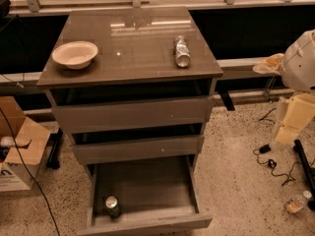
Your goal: Pick green can from bottom drawer and place on counter
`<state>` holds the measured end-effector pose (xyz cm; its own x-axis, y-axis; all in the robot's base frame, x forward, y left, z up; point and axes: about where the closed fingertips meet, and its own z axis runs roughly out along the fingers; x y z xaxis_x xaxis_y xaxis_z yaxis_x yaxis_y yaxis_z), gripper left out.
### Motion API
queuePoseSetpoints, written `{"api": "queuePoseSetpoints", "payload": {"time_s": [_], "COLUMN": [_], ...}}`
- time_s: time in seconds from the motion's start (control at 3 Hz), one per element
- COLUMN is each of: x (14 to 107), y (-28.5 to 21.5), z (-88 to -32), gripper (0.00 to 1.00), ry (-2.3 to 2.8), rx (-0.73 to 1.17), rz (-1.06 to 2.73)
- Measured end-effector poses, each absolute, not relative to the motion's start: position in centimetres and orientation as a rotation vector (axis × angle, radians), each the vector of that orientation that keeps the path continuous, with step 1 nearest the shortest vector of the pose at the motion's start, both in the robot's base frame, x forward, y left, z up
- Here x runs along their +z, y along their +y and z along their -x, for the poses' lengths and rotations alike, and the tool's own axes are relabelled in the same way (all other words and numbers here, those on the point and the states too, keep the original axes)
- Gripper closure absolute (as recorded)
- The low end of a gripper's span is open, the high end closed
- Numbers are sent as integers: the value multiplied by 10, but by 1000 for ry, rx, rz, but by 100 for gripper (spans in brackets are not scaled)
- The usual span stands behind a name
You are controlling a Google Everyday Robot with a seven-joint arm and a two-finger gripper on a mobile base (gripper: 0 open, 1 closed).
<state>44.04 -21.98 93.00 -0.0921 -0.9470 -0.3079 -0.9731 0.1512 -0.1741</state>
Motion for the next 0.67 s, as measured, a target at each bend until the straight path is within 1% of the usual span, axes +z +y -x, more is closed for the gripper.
{"api": "queuePoseSetpoints", "payload": {"time_s": [0.33,0.67], "x": [899,833], "y": [-205,-168], "z": [-447,-445], "gripper": [0,0], "ry": [2095,2064], "rx": [202,433], "rz": [1746,1603]}}
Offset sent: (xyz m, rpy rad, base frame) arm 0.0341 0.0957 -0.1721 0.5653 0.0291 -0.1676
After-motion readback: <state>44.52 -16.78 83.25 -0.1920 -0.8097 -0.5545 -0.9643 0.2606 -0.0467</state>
